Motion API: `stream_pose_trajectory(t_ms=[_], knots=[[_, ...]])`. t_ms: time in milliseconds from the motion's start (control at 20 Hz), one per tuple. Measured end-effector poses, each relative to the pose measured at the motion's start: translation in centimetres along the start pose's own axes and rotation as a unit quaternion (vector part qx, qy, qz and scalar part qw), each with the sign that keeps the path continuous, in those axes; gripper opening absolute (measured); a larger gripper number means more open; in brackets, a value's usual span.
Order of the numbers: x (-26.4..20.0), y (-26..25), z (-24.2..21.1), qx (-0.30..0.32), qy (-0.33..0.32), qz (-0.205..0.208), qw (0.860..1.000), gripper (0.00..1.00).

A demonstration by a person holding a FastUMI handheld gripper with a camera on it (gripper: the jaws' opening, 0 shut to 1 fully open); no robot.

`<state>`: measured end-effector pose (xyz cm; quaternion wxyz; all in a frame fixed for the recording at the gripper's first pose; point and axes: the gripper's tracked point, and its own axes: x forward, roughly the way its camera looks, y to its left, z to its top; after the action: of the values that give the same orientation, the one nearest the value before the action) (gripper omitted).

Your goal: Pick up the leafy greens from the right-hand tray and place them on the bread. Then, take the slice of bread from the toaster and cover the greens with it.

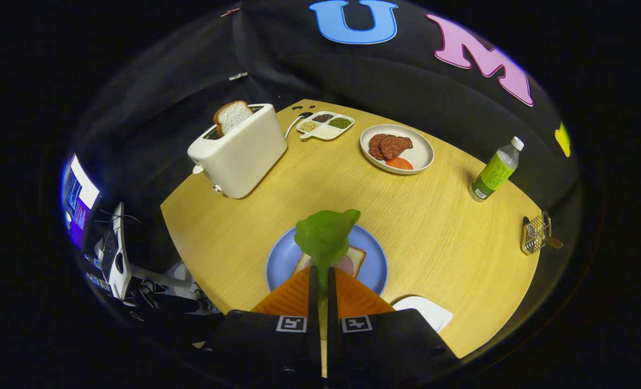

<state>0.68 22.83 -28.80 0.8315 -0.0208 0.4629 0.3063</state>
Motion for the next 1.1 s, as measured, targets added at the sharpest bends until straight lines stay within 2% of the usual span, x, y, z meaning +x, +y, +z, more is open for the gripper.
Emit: stream_pose_trajectory(t_ms=[100, 150, 250, 350, 500, 650, 900, 1100], knots=[[0.8, 0.0, -0.2, 0.009, 0.004, 0.001, 1.0, 0.15], [0.9, -0.5, -0.2, 0.009, 0.004, -0.009, 1.0, 0.33], [1.1, -0.9, -0.1, 0.015, -0.003, -0.02, 1.0, 0.5], [0.7, -0.7, 0.3, 0.017, -0.012, -0.021, 1.0, 0.59], [-0.6, 0.1, 2.0, 0.018, -0.044, -0.016, 0.999, 0.6], [-2.3, 2.0, 6.3, 0.017, -0.092, -0.003, 0.996, 0.6], [-3.7, 8.2, 14.5, -0.003, -0.139, 0.042, 0.989, 0.66], [-2.2, 14.4, 20.2, -0.01, -0.138, 0.081, 0.987, 0.68]])
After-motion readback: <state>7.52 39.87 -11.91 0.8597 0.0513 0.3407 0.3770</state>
